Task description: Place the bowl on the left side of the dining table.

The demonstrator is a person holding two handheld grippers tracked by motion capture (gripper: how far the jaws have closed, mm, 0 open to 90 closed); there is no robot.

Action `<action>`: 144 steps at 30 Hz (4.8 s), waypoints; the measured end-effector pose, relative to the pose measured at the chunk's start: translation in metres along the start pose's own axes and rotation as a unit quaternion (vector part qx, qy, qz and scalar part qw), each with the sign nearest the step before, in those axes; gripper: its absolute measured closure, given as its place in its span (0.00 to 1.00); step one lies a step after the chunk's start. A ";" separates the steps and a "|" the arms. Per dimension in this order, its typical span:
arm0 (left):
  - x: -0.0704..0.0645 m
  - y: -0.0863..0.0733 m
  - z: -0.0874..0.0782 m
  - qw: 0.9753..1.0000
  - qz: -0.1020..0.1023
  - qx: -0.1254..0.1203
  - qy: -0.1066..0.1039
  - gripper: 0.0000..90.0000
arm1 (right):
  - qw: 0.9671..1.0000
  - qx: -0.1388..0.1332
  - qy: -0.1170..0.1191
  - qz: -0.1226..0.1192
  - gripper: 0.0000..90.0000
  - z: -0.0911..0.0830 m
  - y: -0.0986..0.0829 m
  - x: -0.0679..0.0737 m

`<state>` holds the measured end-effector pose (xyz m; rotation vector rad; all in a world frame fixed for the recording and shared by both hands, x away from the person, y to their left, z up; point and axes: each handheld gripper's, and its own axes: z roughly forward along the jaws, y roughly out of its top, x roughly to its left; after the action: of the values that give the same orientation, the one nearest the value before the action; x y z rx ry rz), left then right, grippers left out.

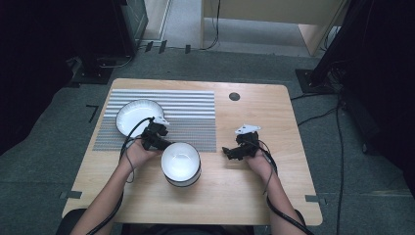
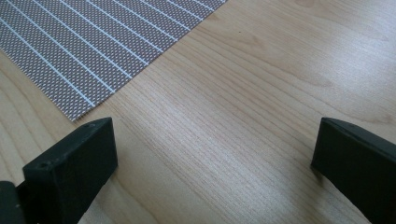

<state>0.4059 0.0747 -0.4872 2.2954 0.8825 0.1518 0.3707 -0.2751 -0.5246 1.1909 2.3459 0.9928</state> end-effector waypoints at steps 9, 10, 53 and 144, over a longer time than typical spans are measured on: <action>0.000 0.002 -0.011 1.000 -0.013 0.015 -0.021 0.27 | 1.000 -0.001 0.000 0.001 0.00 0.000 0.000 0.000; 0.000 0.002 -0.011 1.000 -0.013 0.015 -0.021 0.27 | 1.000 -0.001 0.000 0.001 0.00 0.000 0.000 0.000; -0.004 0.001 -0.045 0.999 -0.021 0.024 -0.041 0.32 | 1.000 -0.001 0.002 -0.001 0.00 0.001 0.001 0.000; -0.039 0.026 -0.117 0.998 0.001 -0.023 -0.065 0.34 | 1.000 -0.001 0.002 -0.001 0.00 0.001 0.001 0.000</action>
<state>0.3526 0.0999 -0.3755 2.2365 0.8011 0.0231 0.3718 -0.2738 -0.5246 1.1855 2.3485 0.9971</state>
